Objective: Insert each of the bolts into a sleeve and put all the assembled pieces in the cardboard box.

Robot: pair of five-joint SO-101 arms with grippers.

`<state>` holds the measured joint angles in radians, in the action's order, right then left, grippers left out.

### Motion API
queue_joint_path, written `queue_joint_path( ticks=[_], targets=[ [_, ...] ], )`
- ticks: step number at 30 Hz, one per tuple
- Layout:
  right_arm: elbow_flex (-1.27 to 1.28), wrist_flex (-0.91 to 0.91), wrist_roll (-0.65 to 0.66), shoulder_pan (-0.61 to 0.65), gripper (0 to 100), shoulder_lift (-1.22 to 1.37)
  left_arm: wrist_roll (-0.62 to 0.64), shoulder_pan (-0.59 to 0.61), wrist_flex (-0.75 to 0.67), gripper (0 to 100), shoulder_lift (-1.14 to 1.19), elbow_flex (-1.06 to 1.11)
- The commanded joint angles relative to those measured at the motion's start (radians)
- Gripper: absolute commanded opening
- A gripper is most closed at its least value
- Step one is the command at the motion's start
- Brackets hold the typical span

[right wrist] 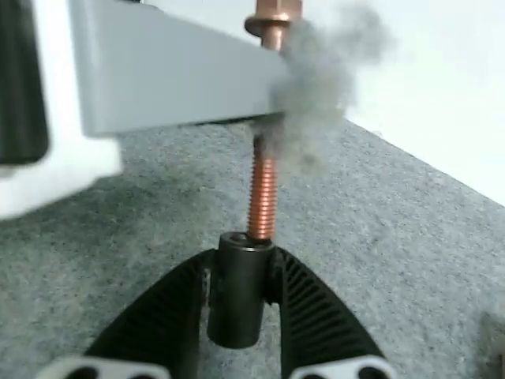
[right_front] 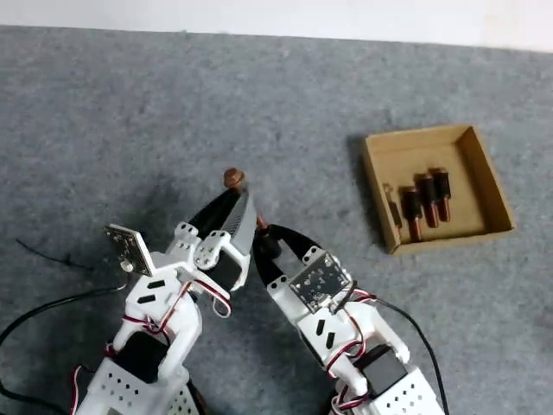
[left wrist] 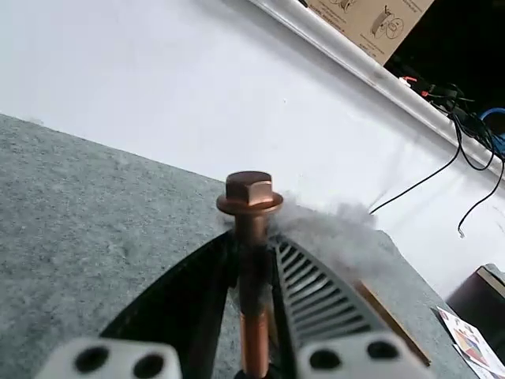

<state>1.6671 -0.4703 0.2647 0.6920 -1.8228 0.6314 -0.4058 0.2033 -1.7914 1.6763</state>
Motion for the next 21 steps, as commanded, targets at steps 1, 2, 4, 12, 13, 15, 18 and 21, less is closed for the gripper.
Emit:
queue_joint_path(
  ticks=[1, 2, 4, 12, 13, 15, 18, 21],
  targets=[
    [0.111, 0.033, 0.009, 0.007, 0.4, -0.016, 0.008, -0.031, 0.002, 0, -0.033, 0.018],
    [0.111, 0.033, 0.009, 0.007, 0.4, -0.016, 0.008, -0.033, 0.003, 0, -0.033, 0.018],
    [0.111, 0.031, 0.009, 0.002, 0.4, -0.016, 0.011, -0.035, 0.038, 0, -0.033, 0.007],
    [0.111, 0.035, 0.009, -0.031, 0.4, -0.016, 0.011, -0.102, 0.261, 0, -0.033, -0.094],
    [0.111, 0.035, 0.009, -0.031, 0.4, -0.016, 0.011, -0.102, 0.261, 0, -0.033, -0.094],
    [0.111, 0.033, 0.009, -0.031, 0.4, -0.016, 0.011, -0.101, 0.261, 0, -0.033, -0.093],
    [0.111, 0.033, 0.009, -0.031, 0.4, -0.016, 0.009, -0.101, 0.264, 0, -0.033, -0.093],
    [0.111, 0.033, 0.009, -0.038, 0.4, -0.016, 0.009, -0.102, 0.265, 0, -0.033, -0.091]
  ],
)
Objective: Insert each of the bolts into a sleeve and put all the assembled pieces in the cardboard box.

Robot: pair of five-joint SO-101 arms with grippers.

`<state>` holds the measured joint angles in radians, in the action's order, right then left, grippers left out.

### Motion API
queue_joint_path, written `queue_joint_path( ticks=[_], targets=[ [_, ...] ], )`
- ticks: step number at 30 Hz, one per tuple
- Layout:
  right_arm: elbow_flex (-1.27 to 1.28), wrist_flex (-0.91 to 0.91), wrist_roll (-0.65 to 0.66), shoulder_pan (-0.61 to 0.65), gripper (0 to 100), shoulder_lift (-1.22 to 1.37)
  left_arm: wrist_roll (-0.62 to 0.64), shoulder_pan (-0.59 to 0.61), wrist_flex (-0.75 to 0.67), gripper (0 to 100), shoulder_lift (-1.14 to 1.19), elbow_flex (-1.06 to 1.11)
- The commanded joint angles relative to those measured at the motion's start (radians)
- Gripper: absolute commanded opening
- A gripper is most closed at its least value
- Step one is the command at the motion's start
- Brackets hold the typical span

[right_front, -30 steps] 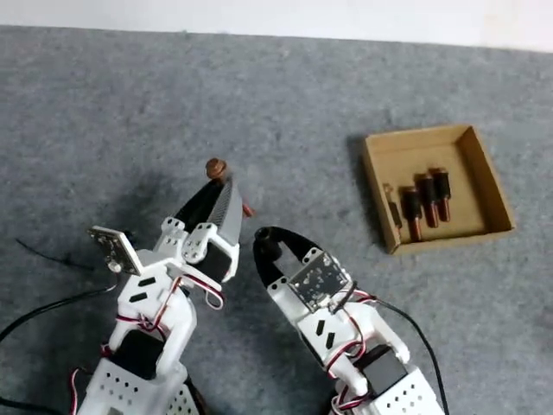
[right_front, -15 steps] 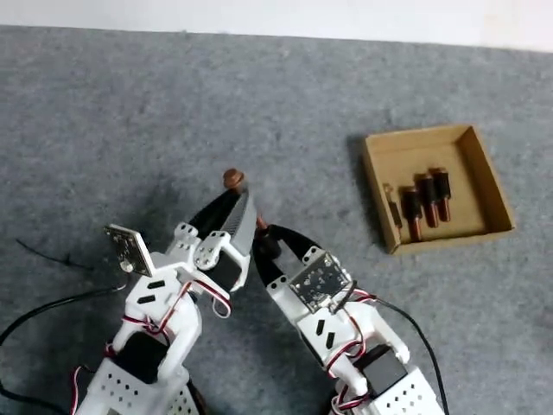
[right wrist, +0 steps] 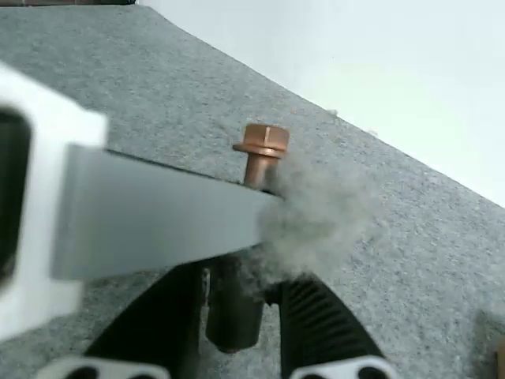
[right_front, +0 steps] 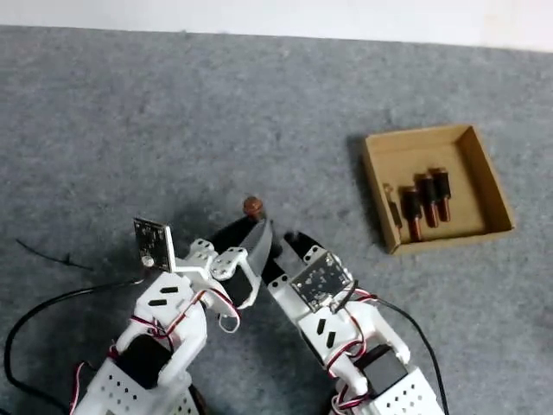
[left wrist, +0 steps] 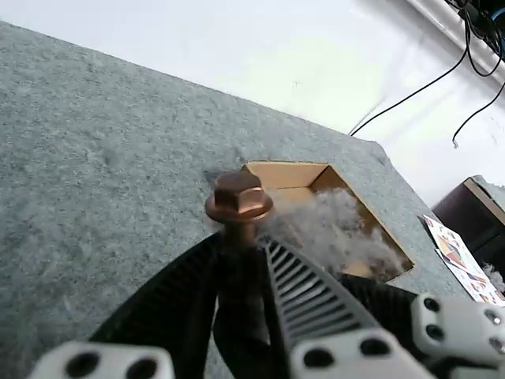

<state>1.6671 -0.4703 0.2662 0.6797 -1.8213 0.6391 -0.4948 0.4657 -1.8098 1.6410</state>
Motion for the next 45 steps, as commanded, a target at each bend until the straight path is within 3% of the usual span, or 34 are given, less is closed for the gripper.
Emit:
queue_joint_path(
  ticks=[1, 8, 15, 17, 22, 27, 31, 38, 45],
  targets=[
    [0.111, 0.033, 0.008, -0.03, 0.4, -0.018, 0.002, -0.013, 0.003, 0, -0.015, -0.051],
    [0.111, 0.031, 0.008, -0.036, 0.4, -0.018, 0.0, -0.008, 0.003, 2, -0.015, -0.042],
    [0.111, 0.03, 0.008, -0.065, 0.4, -0.018, 0.0, -0.013, 0.051, 31, -0.015, -0.022],
    [0.111, 0.03, 0.008, -0.073, 0.4, -0.018, 0.003, -0.015, 0.08, 36, -0.015, -0.03],
    [0.111, 0.027, 0.008, -0.074, 0.4, -0.018, 0.031, 0.047, 0.084, 36, -0.015, -0.031],
    [0.11, 0.012, 0.008, -0.079, 0.4, -0.018, 0.198, 0.245, 0.084, 36, -0.015, -0.093],
    [0.11, 0.01, 0.008, -0.085, 0.4, -0.018, 0.244, 0.352, 0.083, 36, -0.015, -0.093],
    [0.11, 0.036, 0.003, -0.179, 0.4, -0.018, 0.239, 0.36, 0.081, 35, -0.015, -0.039],
    [0.11, 0.07, 0.002, -0.311, 0.4, -0.018, 0.138, 0.367, 0.081, 24, -0.015, -0.007]
  ],
)
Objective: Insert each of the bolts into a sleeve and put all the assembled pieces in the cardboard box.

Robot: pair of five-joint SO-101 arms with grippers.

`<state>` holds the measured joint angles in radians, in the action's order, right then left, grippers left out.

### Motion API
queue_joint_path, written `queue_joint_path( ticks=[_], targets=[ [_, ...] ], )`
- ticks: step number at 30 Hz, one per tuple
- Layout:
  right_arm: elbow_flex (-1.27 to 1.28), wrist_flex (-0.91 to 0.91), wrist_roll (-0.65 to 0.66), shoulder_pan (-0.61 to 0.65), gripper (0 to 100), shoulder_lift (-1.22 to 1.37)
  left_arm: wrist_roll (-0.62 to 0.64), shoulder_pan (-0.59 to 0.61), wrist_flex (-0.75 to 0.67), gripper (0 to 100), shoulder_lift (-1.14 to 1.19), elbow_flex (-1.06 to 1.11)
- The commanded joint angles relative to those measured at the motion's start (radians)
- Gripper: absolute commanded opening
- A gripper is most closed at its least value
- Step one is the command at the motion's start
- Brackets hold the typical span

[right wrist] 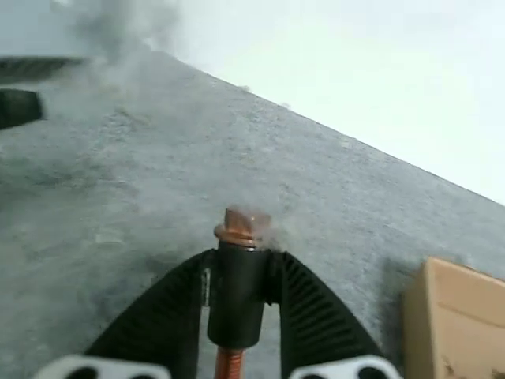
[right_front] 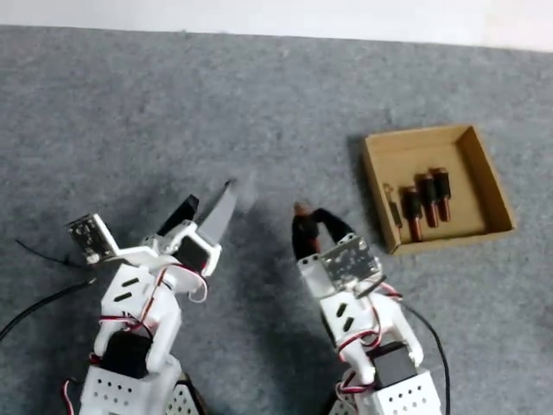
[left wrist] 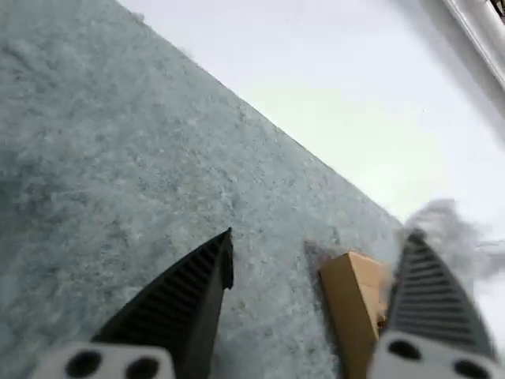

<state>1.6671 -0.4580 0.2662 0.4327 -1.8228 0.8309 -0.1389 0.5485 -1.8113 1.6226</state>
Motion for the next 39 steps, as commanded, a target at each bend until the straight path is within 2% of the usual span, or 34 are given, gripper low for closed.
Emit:
queue_joint_path(
  ticks=[1, 3, 7, 11, 15, 21, 24, 29, 39],
  targets=[
    [0.11, 0.068, 0.002, -0.09, 0.4, -0.016, -0.063, 0.012, -0.002, 23, -0.013, 0.018],
    [0.11, 0.107, -0.009, -0.159, 0.4, -0.016, -0.077, 0.012, 0.0, 19, -0.013, 0.022],
    [0.11, 0.183, -0.153, -0.308, 0.4, -0.016, -0.081, 0.012, 0.0, 12, -0.013, 0.03],
    [0.108, 0.203, -0.13, -0.36, 0.5, -0.015, -0.081, 0.016, 0.0, 1, -0.013, 0.03],
    [0.104, 0.203, -0.109, -0.374, 0.5, -0.013, -0.081, 0.068, 0.0, 1, -0.013, 0.042],
    [0.031, 0.203, -0.112, -0.418, 0.5, 0.039, -0.081, 0.079, -0.044, 1, -0.013, 0.073],
    [-0.058, 0.225, -0.112, -0.449, 0.5, 0.189, -0.081, 0.079, -0.044, 1, -0.013, 0.073],
    [-0.274, 0.317, -0.117, -0.51, 0.5, 0.591, -0.081, 0.079, -0.044, 1, -0.013, 0.073],
    [-0.829, 0.317, -0.112, -0.688, 0.5, 1.376, -0.081, 0.079, -0.044, 1, -0.013, 0.073]
  ],
)
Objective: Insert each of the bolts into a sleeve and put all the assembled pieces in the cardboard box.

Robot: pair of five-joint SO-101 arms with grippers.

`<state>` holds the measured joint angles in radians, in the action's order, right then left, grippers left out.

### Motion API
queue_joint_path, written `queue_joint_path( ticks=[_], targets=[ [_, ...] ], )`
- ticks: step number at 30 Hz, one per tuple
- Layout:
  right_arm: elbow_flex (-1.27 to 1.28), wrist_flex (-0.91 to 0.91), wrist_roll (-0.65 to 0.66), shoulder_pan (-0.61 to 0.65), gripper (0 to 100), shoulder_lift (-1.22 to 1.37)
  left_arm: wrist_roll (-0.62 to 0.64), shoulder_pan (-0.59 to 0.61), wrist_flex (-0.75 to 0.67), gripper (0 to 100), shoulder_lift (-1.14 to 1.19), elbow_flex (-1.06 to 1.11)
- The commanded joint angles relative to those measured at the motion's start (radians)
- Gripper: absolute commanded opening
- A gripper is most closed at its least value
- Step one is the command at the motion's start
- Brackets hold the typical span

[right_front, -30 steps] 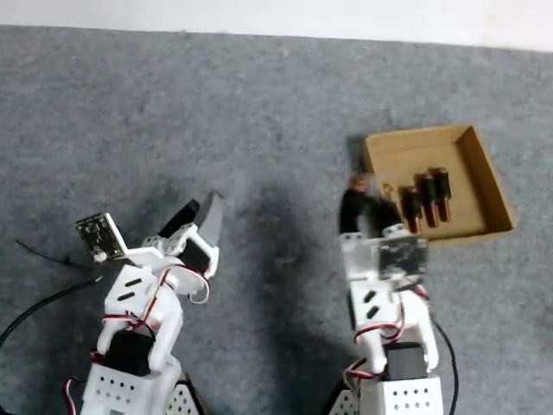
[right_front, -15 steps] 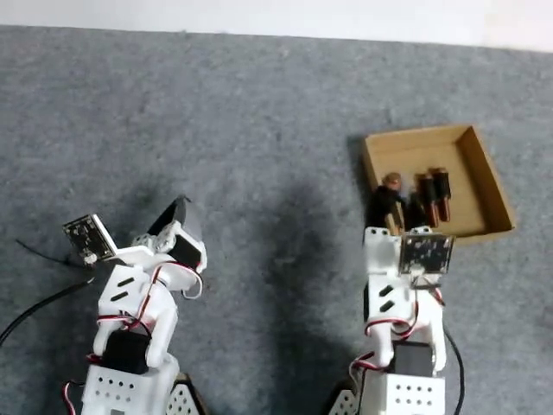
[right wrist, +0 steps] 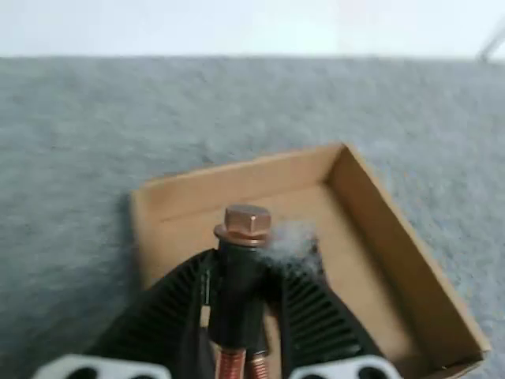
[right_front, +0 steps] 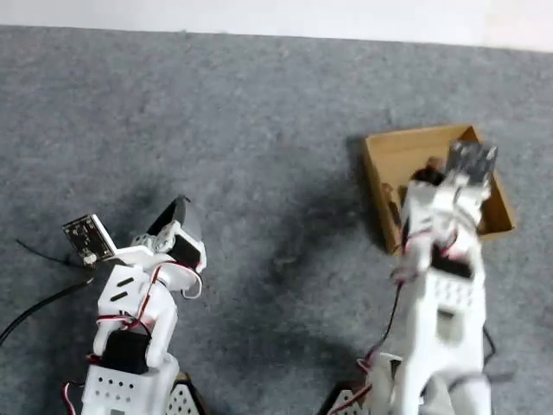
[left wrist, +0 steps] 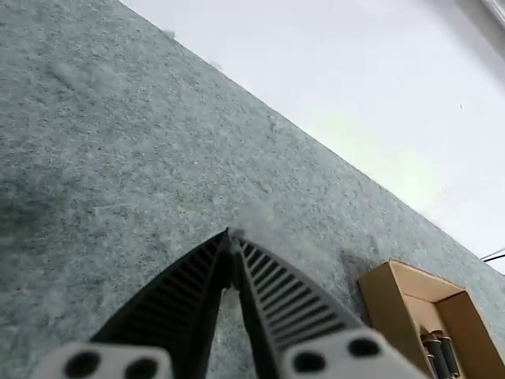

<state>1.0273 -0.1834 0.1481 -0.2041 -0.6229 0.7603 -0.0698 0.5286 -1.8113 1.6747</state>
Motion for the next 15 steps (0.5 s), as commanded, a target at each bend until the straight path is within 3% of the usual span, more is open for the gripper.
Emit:
queue_joint_path(
  ticks=[1, 6, 12, 15],
  targets=[
    [-0.232, 0.041, 0.006, -0.064, 0.5, 0.237, -0.011, 0.008, -0.025, 1, -0.013, 0.021],
    [-0.398, -0.094, 0.008, -0.093, 2.4, 0.437, -0.011, 0.007, -0.028, 1, -0.013, 0.021],
    [-0.472, -0.206, 0.002, -0.079, 20.8, 0.504, -0.011, 0.007, -0.028, 1, -0.013, 0.021],
    [-0.472, -0.232, 0.0, -0.076, 25.0, 0.481, -0.011, 0.007, -0.028, 1, -0.013, 0.021]
  ],
)
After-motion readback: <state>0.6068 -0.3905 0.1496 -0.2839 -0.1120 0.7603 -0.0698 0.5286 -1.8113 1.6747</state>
